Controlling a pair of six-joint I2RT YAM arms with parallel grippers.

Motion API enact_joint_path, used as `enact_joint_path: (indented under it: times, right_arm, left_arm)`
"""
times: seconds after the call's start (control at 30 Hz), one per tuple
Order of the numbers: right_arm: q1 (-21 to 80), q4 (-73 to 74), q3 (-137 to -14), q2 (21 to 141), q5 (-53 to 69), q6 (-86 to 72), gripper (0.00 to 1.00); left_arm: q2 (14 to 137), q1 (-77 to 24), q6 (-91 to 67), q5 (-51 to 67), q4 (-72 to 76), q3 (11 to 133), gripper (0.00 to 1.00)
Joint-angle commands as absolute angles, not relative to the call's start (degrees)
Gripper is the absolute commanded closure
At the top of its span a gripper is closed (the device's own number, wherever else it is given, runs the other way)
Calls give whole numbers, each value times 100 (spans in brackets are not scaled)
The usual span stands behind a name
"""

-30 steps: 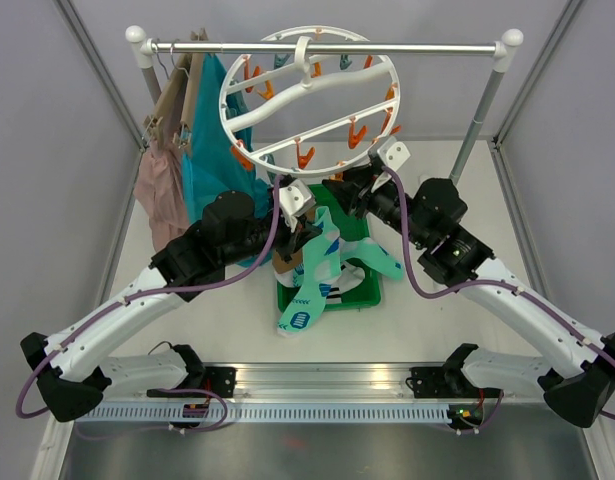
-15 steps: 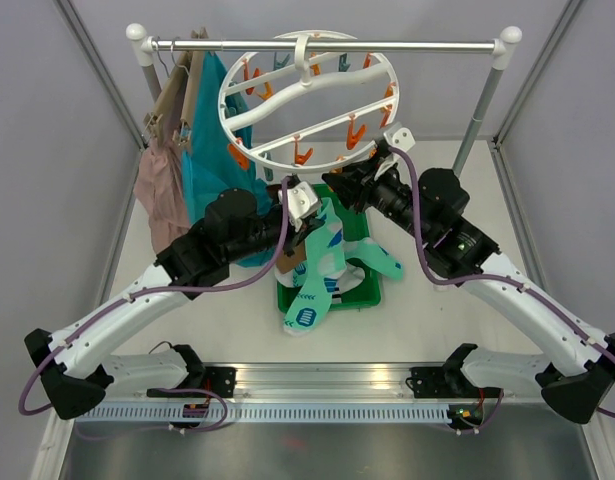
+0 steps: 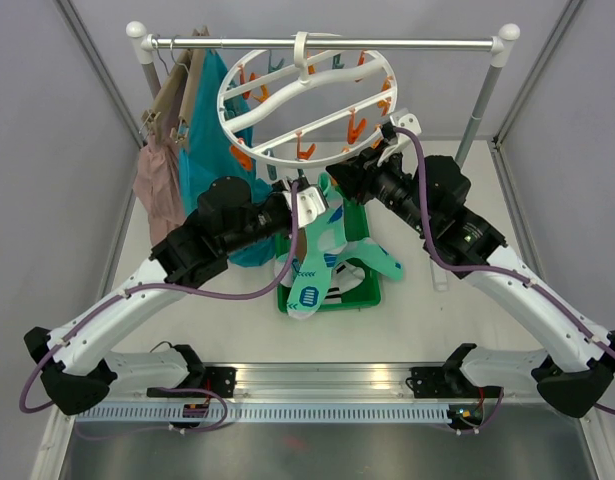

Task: Clip the socks to the hanger
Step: Clamp the sock onto the hanger.

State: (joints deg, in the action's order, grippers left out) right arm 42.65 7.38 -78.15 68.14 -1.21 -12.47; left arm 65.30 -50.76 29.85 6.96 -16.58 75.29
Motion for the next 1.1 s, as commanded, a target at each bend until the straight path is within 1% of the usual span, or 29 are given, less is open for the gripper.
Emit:
enact_joint_path:
  times: [0.0,0.37,1.07]
  right_arm:
    - [4289,755,-8156,6899,-386,-1433,100]
    - [4324,984,-8314,6987,-650,-1494,100]
    - [4421,1239,-8385,7146,-861,-1468,100]
  left_arm:
    - [6706,-5080,3735,633,-1749,7735,98]
    - [6864,-5142,3735,589,-1626,7462,98]
    - [7031,-5194,3665,396,-1257,7479,98]
